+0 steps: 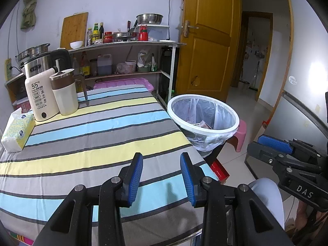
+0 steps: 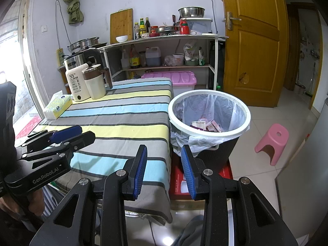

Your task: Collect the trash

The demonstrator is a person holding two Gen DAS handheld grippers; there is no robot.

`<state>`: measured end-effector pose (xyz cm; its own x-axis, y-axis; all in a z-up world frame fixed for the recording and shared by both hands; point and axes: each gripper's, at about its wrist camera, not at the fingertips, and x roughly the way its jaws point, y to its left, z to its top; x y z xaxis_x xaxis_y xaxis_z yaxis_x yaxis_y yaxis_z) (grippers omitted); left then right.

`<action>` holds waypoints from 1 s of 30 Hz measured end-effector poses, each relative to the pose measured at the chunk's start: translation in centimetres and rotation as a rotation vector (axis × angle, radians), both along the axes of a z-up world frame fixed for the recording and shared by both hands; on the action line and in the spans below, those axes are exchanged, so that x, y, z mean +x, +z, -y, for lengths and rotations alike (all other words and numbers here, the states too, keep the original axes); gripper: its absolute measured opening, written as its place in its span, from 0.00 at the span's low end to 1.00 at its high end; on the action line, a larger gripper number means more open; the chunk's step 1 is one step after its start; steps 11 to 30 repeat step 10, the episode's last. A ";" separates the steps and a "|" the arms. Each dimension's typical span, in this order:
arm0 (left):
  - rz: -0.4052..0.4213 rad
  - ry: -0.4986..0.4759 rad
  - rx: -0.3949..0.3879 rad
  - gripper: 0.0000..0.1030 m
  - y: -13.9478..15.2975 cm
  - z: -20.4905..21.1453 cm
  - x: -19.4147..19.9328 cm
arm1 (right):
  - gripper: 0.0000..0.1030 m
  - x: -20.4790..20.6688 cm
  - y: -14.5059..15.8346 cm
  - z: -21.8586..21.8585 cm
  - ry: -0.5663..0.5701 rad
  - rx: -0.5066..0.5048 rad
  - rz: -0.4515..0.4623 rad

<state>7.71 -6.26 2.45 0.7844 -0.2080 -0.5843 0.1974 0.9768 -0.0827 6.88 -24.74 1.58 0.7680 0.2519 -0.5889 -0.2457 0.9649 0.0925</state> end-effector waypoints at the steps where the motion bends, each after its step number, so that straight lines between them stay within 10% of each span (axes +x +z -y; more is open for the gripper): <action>1: 0.000 -0.002 -0.002 0.37 0.0 0.0 0.0 | 0.35 0.0 0.0 0.0 0.000 0.000 0.000; 30: 0.001 0.012 -0.005 0.37 0.0 -0.1 -0.1 | 0.35 0.0 0.0 0.0 -0.002 0.000 -0.002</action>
